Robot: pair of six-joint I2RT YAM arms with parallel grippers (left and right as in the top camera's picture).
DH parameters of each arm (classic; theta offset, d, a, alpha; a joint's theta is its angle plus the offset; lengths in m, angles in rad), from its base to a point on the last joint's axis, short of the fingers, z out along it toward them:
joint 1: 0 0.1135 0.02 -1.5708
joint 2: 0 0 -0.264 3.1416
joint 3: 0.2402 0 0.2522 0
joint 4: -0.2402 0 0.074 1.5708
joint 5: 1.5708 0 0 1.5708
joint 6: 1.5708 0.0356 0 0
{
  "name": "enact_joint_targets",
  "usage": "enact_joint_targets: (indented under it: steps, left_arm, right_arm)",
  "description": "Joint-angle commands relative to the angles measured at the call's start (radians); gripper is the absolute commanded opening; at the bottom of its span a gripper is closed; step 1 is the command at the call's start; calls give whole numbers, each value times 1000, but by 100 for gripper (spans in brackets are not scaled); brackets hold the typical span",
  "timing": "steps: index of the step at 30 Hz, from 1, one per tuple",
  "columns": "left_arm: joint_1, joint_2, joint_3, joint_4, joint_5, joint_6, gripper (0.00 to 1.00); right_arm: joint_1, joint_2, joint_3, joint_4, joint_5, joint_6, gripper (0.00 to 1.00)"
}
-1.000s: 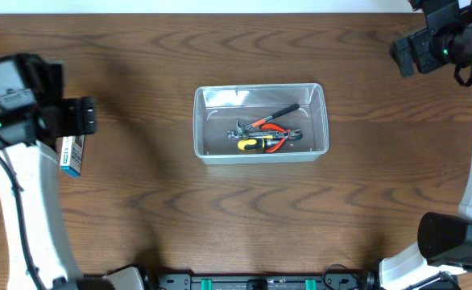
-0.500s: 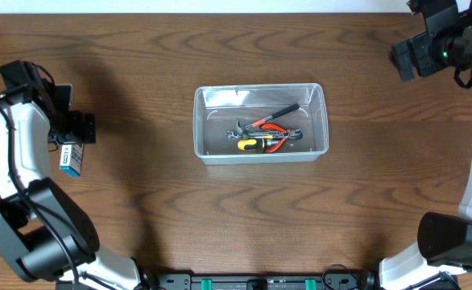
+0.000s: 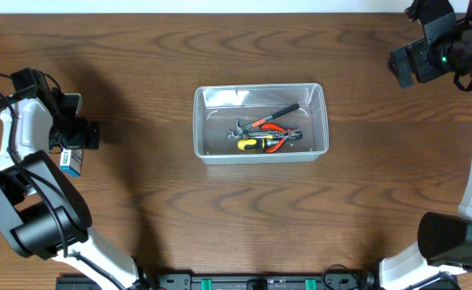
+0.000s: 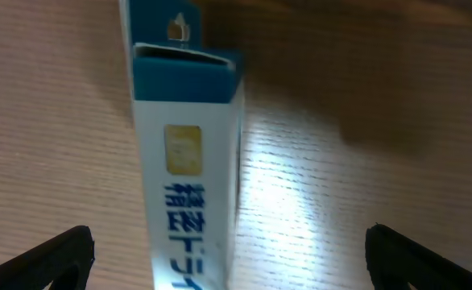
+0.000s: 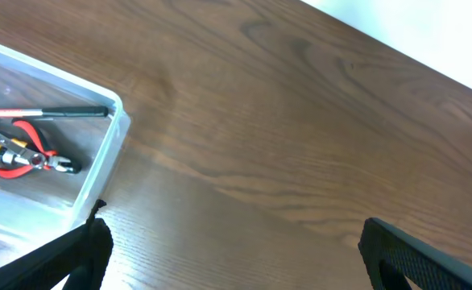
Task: Pack container
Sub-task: 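Move left gripper back to the teal box on the left, then lower left gripper and grasp the teal box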
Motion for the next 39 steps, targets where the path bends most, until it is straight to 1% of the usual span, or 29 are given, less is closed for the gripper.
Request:
enact_joint_targets:
  steps: [1, 10, 19, 21, 23, 26, 30, 36, 39]
  left_arm:
    - [18, 30, -4, 9, 3, 18, 98]
    - [29, 102, -4, 51, 6, 18, 98]
    - [29, 110, -4, 92, 6, 17, 99]
    - [28, 110, -4, 92, 6, 17, 95]
    - [28, 110, -4, 92, 6, 17, 88]
    - [28, 110, -4, 96, 6, 17, 81]
    - [29, 110, -4, 98, 6, 17, 64]
    - [29, 110, -4, 99, 6, 18, 42]
    - [29, 110, -4, 98, 6, 17, 37]
  right_arm:
    - [-3, 3, -6, -3, 3, 4, 99]
    - [-5, 3, -6, 3, 3, 20, 99]
    - [-7, 3, -6, 4, 4, 34, 99]
    - [-8, 3, -6, 4, 4, 47, 99]
    - [-9, 3, -6, 4, 4, 49, 99]
    - [-9, 3, -6, 5, 3, 50, 99]
    - [-9, 3, -6, 4, 3, 57, 99]
    - [-9, 3, -6, 3, 3, 65, 99]
    - [-9, 3, -6, 3, 3, 66, 99]
